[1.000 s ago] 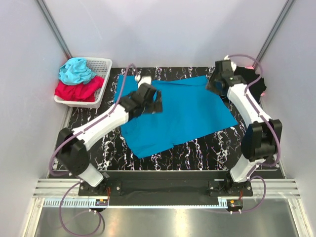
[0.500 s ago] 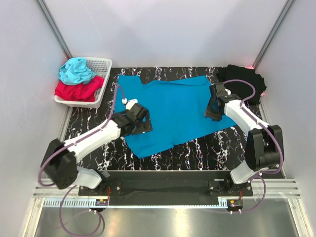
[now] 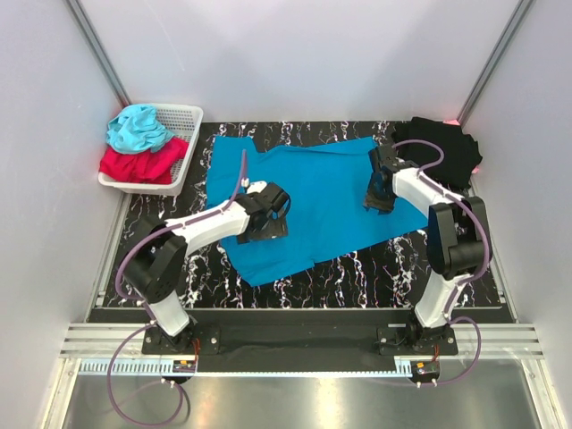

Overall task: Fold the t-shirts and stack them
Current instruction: Flatten the tshirt out

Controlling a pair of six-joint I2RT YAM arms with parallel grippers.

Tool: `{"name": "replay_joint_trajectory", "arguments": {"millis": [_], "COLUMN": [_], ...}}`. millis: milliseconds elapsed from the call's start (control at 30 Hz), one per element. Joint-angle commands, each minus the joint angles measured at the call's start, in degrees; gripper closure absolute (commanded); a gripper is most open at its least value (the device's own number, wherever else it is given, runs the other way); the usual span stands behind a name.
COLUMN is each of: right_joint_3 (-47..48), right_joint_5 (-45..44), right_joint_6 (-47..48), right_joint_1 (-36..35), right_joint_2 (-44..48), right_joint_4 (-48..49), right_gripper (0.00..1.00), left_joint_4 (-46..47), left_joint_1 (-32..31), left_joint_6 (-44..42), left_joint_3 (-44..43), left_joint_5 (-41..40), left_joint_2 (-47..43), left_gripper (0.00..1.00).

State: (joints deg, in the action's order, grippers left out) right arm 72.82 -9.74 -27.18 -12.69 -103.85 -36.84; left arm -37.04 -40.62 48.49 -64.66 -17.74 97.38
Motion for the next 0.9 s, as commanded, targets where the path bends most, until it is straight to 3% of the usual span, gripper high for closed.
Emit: {"name": "replay_joint_trajectory", "arguments": {"millis": [0, 433, 867], "right_joint_3": [3.6, 5.2, 1.3], "right_joint_5": [-3.2, -7.0, -3.5], "right_joint_6": [2.4, 1.3, -0.2], "right_joint_1": [0.9, 6.1, 6.2], "right_joint_2": [-2.4, -6.6, -7.5], "right_joint_4": [0.9, -0.6, -1.1], "right_gripper": [0.55, 0.55, 0.55], "left_joint_4": [1.4, -1.4, -5.3], "left_joint_1": [0.5, 2.9, 5.8], "left_joint_6": [0.9, 4.5, 6.5], "left_joint_3": [-2.0, 2.8, -0.9], "left_joint_5": [0.5, 3.1, 4.3], "left_joint_2": [-0.1, -1.1, 5.4], "left_gripper": [0.02, 0.02, 0.01]}}
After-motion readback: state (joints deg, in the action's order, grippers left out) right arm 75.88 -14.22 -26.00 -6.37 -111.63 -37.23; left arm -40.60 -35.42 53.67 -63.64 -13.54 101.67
